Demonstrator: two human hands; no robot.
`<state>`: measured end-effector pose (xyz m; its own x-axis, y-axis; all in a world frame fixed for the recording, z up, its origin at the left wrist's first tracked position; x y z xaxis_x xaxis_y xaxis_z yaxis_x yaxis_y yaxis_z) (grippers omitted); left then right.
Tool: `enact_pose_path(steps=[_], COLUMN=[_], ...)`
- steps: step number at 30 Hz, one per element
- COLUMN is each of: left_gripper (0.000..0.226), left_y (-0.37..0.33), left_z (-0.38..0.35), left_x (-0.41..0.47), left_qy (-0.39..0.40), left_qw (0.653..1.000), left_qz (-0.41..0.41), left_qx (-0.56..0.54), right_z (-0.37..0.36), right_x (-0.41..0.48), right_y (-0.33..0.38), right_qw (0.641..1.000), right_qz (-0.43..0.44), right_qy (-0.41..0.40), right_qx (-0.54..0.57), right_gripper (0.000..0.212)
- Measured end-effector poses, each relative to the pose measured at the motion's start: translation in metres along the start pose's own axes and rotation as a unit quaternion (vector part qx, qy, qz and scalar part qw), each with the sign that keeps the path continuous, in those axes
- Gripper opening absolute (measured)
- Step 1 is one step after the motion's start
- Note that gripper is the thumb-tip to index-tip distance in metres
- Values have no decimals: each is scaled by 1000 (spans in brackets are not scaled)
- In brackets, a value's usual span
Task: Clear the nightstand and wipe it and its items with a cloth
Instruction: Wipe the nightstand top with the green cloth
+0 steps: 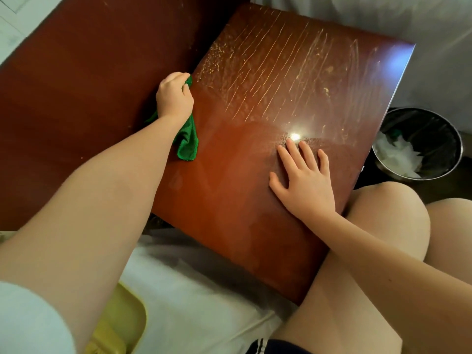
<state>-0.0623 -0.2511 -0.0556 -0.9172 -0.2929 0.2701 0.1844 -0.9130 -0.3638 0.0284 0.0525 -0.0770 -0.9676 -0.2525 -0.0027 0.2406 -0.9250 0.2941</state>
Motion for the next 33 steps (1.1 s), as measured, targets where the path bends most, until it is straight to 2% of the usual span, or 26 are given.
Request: enact_pose_path(steps=[14,23,33], left_gripper=[35,35,34], left_y=[-6,-35,-68], left_z=[-3,3,11], left_x=[-4,-71,-155], left_qy=[40,61,117], left_qw=[995,985,958], left_qz=[-89,-157,-248], left_qx=[-1,-28,-85], right_z=[2,2,2], right_x=[2,2,3], right_y=[-1,-1,-2], right_qw=[1000,1000,1000], right_qz=[-6,-1,2], right_qy=[1,6,6], right_qx=[5,2,5], right_gripper=[62,62,64])
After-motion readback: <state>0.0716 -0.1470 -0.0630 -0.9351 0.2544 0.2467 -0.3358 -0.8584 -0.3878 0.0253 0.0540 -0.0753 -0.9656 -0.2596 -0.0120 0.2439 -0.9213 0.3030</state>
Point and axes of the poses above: each hand's wrist, its own x-axis towards the middle knuckle, its own z-axis out of the back of the hand, y = z × x, the point moved 3 cm from there along x, towards the middle knuckle, and after that the axes turned 11 degrees about -z, right-handed, at the moved point
